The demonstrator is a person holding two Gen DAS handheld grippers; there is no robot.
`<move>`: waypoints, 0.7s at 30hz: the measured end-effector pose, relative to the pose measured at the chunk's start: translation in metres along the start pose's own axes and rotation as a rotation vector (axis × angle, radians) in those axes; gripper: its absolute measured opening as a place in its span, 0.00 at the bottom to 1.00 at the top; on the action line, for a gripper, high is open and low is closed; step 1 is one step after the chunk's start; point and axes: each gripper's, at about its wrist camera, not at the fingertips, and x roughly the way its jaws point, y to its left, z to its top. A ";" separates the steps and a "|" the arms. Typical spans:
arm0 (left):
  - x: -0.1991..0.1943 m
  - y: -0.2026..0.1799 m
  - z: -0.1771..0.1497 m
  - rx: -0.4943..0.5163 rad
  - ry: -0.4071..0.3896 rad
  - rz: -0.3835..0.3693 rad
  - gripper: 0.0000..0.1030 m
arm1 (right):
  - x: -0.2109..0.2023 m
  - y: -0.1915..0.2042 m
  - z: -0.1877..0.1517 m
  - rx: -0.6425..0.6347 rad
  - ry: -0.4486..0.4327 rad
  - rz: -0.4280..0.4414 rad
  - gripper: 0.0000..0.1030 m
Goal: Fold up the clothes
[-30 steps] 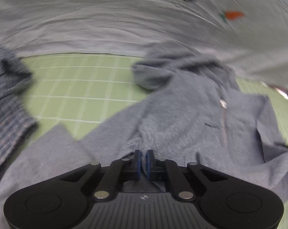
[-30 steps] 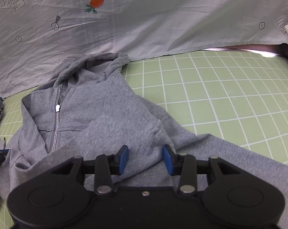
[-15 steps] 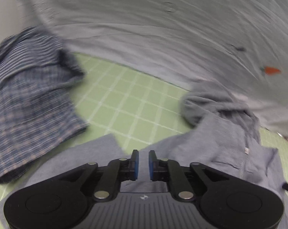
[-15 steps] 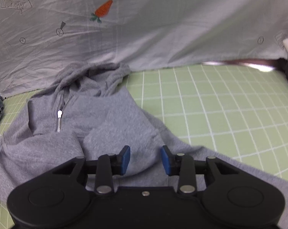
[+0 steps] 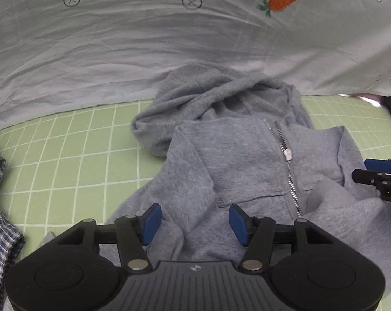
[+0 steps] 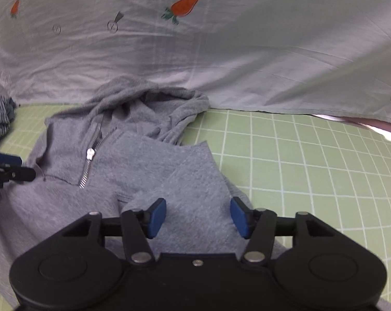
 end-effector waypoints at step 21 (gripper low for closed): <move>-0.028 0.129 0.014 -0.756 -0.137 -0.191 0.07 | -0.033 -0.148 0.018 0.715 -0.233 0.077 0.00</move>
